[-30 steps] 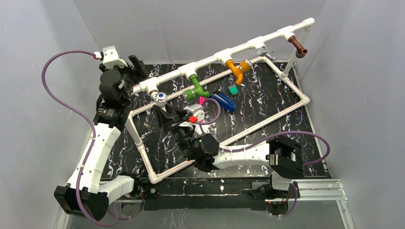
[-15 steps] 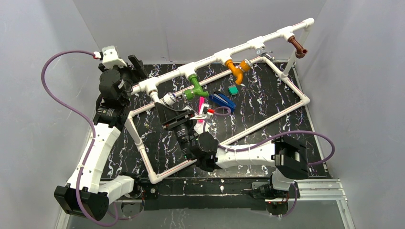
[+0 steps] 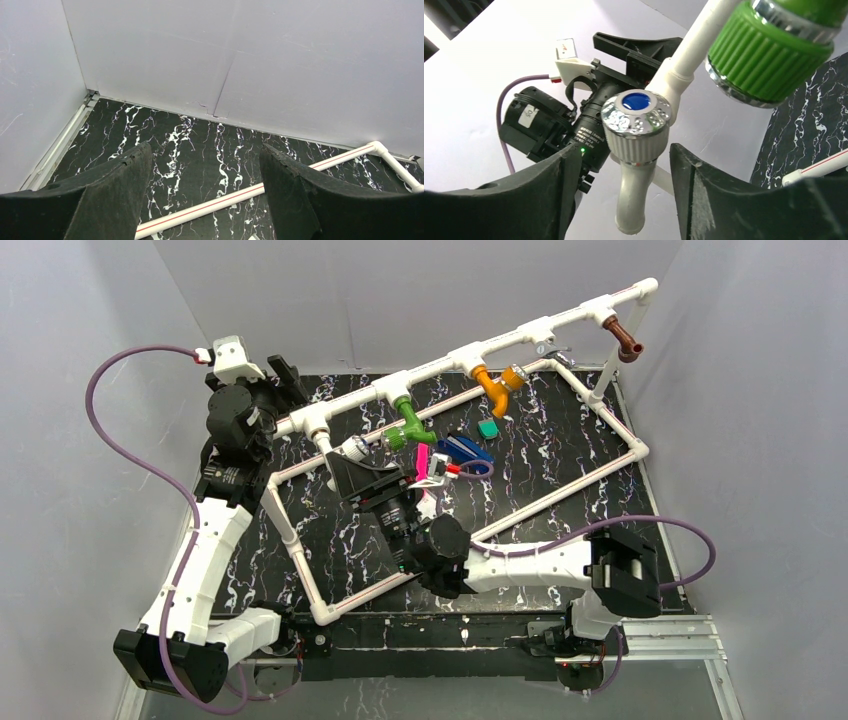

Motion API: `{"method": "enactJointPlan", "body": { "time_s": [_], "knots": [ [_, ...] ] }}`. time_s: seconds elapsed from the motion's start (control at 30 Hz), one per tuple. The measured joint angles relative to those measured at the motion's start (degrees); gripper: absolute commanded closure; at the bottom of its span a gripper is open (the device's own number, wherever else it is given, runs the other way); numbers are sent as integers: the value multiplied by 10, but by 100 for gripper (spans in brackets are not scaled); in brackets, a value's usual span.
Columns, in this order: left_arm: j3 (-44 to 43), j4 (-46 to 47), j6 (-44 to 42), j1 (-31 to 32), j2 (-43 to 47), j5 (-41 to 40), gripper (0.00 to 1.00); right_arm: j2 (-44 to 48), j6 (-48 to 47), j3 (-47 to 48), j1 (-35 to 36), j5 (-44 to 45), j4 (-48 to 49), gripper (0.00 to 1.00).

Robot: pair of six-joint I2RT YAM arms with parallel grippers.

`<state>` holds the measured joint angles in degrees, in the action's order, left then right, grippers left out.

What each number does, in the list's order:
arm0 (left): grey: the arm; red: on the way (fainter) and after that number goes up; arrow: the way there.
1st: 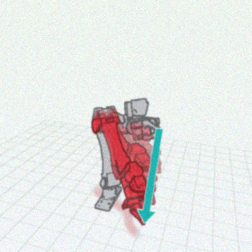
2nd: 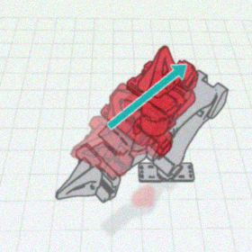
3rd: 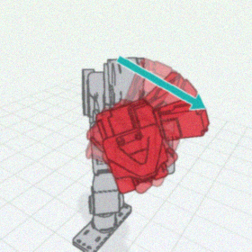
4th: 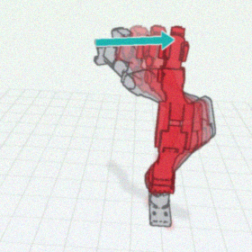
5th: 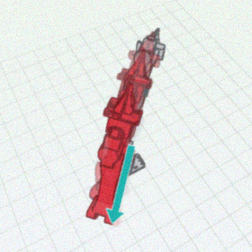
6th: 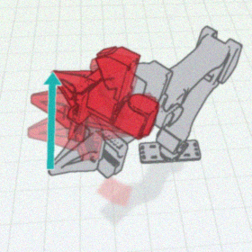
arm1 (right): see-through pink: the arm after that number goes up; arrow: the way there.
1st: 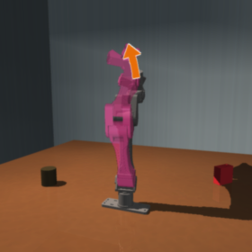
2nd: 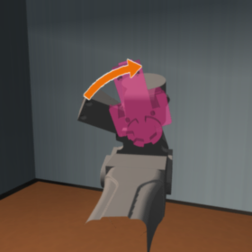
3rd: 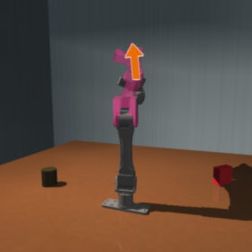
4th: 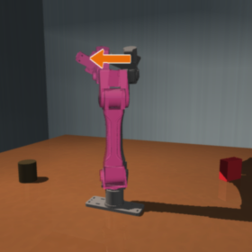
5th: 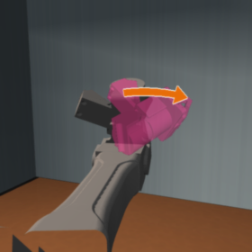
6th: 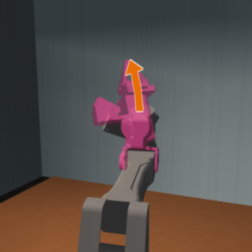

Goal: Install the water faucets

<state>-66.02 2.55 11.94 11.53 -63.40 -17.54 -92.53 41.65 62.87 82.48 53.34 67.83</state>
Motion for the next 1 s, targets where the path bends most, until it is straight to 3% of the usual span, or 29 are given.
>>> {"method": "enactJointPlan", "body": {
  "time_s": [0.2, 0.57, 1.0],
  "knots": [
    [0, 0, 0, -1, 0, 0, 24, 39, -26, -19, 0, -24, -6, 17],
    [0, 0, 0, -1, 0, 0, 24, 158, -110, -69, 0, -47, -97, 15],
    [0, 0, 0, -1, 0, 0, 24, 261, -437, -63, 0, -205, -306, 8]
  ]
}}
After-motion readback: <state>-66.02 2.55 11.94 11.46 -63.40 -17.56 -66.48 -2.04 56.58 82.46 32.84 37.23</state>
